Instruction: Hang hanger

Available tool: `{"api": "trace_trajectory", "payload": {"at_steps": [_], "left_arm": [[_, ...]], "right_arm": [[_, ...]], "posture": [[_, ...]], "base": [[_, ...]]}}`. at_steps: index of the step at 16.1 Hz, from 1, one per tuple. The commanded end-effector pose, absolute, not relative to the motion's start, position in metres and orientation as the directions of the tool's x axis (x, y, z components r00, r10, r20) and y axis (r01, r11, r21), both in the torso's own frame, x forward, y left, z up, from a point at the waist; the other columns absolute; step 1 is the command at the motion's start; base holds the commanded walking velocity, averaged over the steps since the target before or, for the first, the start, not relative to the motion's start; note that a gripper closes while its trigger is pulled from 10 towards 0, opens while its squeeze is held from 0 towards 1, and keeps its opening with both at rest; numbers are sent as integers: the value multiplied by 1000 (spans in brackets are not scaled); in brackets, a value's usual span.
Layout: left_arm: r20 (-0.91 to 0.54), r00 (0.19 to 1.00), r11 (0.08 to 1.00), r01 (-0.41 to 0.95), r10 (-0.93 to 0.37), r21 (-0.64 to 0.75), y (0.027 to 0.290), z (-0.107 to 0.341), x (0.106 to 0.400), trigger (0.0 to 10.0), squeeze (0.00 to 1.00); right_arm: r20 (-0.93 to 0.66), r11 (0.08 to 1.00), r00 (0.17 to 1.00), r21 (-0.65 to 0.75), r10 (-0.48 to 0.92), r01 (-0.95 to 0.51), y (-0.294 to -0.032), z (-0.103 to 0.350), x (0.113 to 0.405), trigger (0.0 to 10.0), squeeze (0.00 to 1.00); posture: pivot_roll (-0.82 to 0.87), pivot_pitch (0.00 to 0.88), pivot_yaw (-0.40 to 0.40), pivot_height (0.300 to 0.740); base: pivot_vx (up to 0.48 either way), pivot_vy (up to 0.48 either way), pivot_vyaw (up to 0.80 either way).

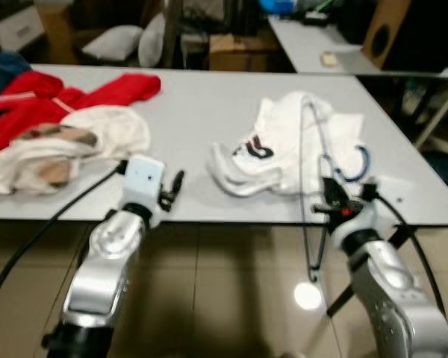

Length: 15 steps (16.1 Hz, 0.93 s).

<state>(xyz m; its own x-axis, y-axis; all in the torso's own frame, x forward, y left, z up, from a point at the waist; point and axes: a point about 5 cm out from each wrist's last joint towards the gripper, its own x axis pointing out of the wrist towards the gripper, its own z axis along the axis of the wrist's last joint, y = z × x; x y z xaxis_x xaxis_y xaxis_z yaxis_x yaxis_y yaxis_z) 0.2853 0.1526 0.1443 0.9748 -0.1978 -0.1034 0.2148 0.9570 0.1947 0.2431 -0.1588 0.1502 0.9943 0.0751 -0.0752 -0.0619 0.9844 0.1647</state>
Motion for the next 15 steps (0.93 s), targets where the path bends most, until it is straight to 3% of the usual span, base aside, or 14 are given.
{"api": "trace_trajectory", "payload": {"at_steps": [1, 7, 11, 15], "left_arm": [[-81, 970, 950, 240, -228, 202, 143, 152, 289, 10000, 0], [-87, 972, 948, 234, -220, 215, 149, 153, 294, 10000, 0], [-85, 968, 945, 250, -237, 212, 141, 153, 294, 10000, 0], [-98, 968, 948, 247, -232, 201, 143, 148, 288, 10000, 0]], "right_arm": [[-51, 988, 998, 152, 35, -27, -168, 157, 245, 10000, 0], [-49, 985, 998, 171, 34, -26, -165, 158, 249, 10000, 0], [-120, 1000, 993, 26, 14, -11, -167, 145, 250, 10000, 0], [-103, 997, 995, 73, -10, 18, -170, 147, 252, 10000, 0]], "posture": [[-3, 0, 22, 740], [-13, 0, 18, 740], [-2, 0, -5, 740], [-6, 0, -19, 740]], "base": [[0, 480, 0], [0, 478, 0], [0, 457, 0], [0, 440, 0]]}}
